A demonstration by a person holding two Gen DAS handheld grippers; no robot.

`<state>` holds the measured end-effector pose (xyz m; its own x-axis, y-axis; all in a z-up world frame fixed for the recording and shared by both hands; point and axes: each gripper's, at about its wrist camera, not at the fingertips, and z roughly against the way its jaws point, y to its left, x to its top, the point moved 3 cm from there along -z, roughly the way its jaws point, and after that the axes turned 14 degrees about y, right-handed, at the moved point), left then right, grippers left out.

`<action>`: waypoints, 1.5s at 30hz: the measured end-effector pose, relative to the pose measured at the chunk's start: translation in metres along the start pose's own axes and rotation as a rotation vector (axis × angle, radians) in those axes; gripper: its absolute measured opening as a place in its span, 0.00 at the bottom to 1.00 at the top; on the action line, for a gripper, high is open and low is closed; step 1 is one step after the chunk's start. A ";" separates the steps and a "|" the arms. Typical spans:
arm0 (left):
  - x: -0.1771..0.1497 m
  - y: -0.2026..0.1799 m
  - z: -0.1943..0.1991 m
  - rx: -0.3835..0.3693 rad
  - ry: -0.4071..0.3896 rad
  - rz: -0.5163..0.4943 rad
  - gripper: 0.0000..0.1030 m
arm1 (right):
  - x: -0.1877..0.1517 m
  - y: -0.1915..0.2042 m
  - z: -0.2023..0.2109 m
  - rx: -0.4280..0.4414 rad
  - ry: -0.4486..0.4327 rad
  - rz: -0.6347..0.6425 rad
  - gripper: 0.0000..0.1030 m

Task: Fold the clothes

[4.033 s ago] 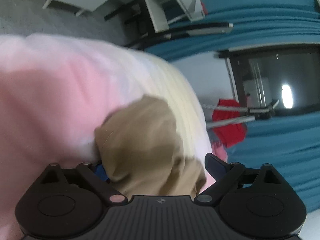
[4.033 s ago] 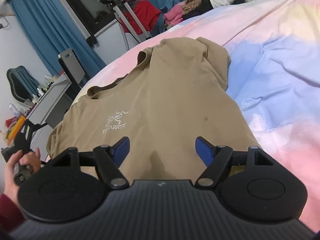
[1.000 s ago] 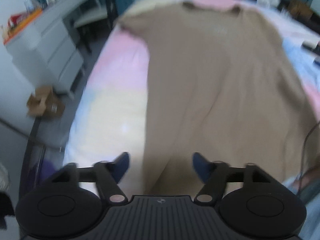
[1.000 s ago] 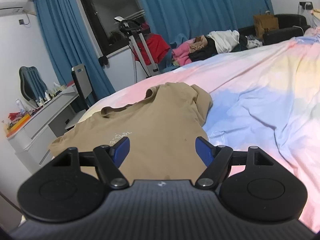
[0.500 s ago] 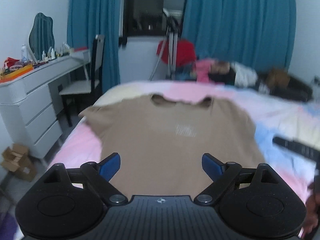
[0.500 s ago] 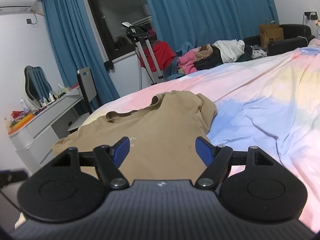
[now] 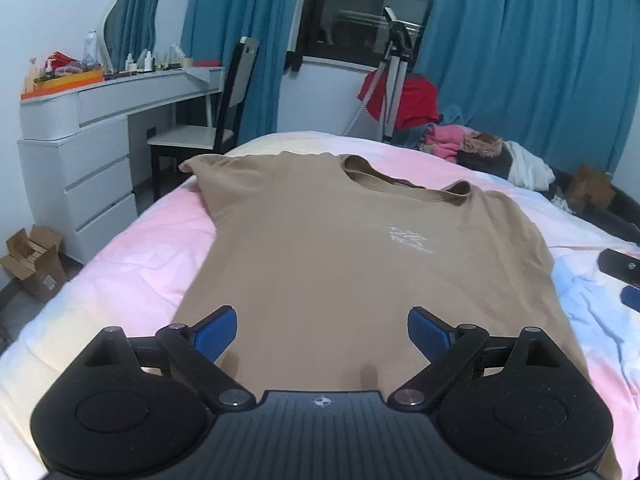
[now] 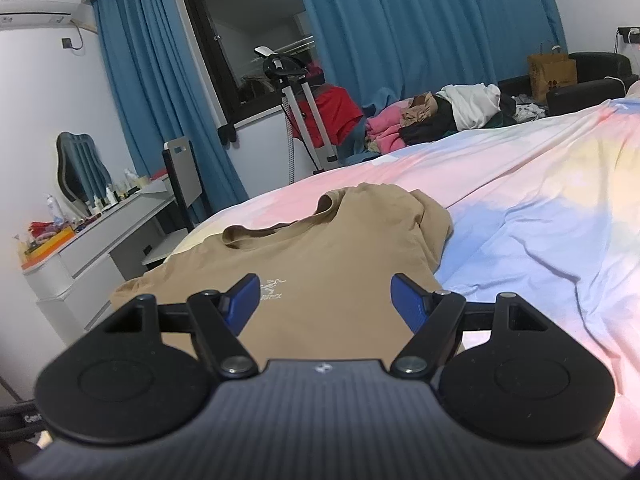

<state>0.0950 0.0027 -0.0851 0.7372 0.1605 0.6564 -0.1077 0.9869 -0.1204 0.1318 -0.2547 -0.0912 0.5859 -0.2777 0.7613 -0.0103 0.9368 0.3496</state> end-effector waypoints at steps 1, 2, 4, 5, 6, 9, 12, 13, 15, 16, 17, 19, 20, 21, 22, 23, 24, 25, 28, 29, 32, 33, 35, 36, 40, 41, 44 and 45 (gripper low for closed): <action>-0.001 -0.001 0.001 -0.005 0.003 -0.004 0.92 | 0.000 0.000 -0.001 0.001 0.003 -0.006 0.72; -0.007 0.000 0.001 -0.003 0.013 -0.014 0.92 | 0.000 -0.002 -0.002 0.005 0.010 -0.019 0.72; -0.018 0.002 0.001 0.001 0.030 -0.034 0.92 | 0.000 -0.006 -0.003 0.012 0.018 -0.044 0.72; -0.020 0.000 -0.002 0.004 0.033 -0.040 0.92 | 0.000 -0.007 -0.003 0.011 0.017 -0.051 0.72; -0.022 -0.001 -0.004 0.006 0.035 -0.045 0.92 | 0.000 -0.006 -0.002 0.008 0.015 -0.050 0.71; -0.025 -0.002 -0.004 0.009 0.035 -0.050 0.92 | 0.000 -0.006 -0.001 0.002 0.009 -0.045 0.71; -0.027 -0.002 -0.005 0.023 0.031 -0.051 0.92 | 0.000 -0.007 -0.001 0.009 0.012 -0.054 0.66; -0.028 -0.002 -0.006 0.029 0.030 -0.051 0.92 | 0.001 -0.010 0.000 0.016 0.012 -0.064 0.65; -0.029 -0.001 -0.008 0.044 0.033 -0.048 0.92 | 0.004 -0.016 0.001 0.034 0.008 -0.095 0.48; -0.030 0.000 -0.010 0.052 0.035 -0.047 0.92 | 0.006 -0.020 0.001 0.041 0.008 -0.118 0.43; -0.031 0.001 -0.010 0.059 0.039 -0.045 0.92 | 0.011 -0.027 -0.001 0.049 0.007 -0.149 0.36; -0.033 0.003 -0.013 0.069 0.053 -0.036 0.92 | 0.025 -0.040 -0.008 0.052 -0.003 -0.215 0.32; -0.034 0.004 -0.014 0.065 0.061 -0.028 0.92 | 0.033 -0.049 -0.016 0.054 -0.006 -0.258 0.32; -0.034 0.005 -0.014 0.060 0.065 -0.022 0.92 | 0.041 -0.058 -0.023 0.055 -0.009 -0.302 0.32; -0.034 0.006 -0.015 0.056 0.069 -0.016 0.92 | 0.050 -0.073 -0.037 0.062 -0.006 -0.361 0.33; -0.034 0.007 -0.016 0.051 0.074 -0.009 0.92 | 0.055 -0.086 -0.049 0.063 0.005 -0.406 0.33; -0.034 0.008 -0.017 0.047 0.078 -0.003 0.92 | 0.058 -0.102 -0.063 0.059 0.024 -0.455 0.33; -0.034 0.008 -0.018 0.047 0.081 -0.001 0.92 | 0.059 -0.115 -0.075 0.058 0.032 -0.506 0.33; -0.032 0.010 -0.024 0.026 0.103 0.027 0.92 | 0.055 -0.153 -0.111 0.118 0.042 -0.693 0.35; -0.031 0.011 -0.027 0.010 0.117 0.041 0.92 | 0.052 -0.165 -0.126 0.161 0.054 -0.765 0.37; -0.031 0.013 -0.038 -0.020 0.151 0.061 0.92 | 0.048 -0.181 -0.166 0.247 0.103 -0.852 0.47; -0.031 0.013 -0.042 -0.029 0.162 0.066 0.92 | 0.050 -0.183 -0.178 0.257 0.113 -0.844 0.48; -0.031 0.013 -0.052 -0.025 0.182 0.069 0.92 | 0.054 -0.186 -0.196 0.237 0.109 -0.810 0.48; -0.031 0.013 -0.056 -0.023 0.188 0.069 0.92 | 0.055 -0.186 -0.201 0.231 0.091 -0.797 0.48; -0.028 0.011 -0.066 -0.009 0.186 0.061 0.94 | 0.055 -0.188 -0.219 0.229 0.028 -0.775 0.44; -0.027 0.010 -0.068 -0.007 0.185 0.058 0.94 | 0.056 -0.188 -0.220 0.227 0.023 -0.766 0.39; -0.027 0.009 -0.070 -0.001 0.179 0.051 0.94 | 0.062 -0.187 -0.219 0.211 0.003 -0.745 0.09; -0.027 0.008 -0.069 0.000 0.177 0.049 0.94 | 0.064 -0.188 -0.216 0.198 -0.009 -0.745 0.08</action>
<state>0.1205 0.0051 -0.1549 0.8368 0.2027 0.5085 -0.1465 0.9780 -0.1487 0.3465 -0.4029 -0.2258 0.4885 -0.8227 0.2908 0.2386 0.4465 0.8624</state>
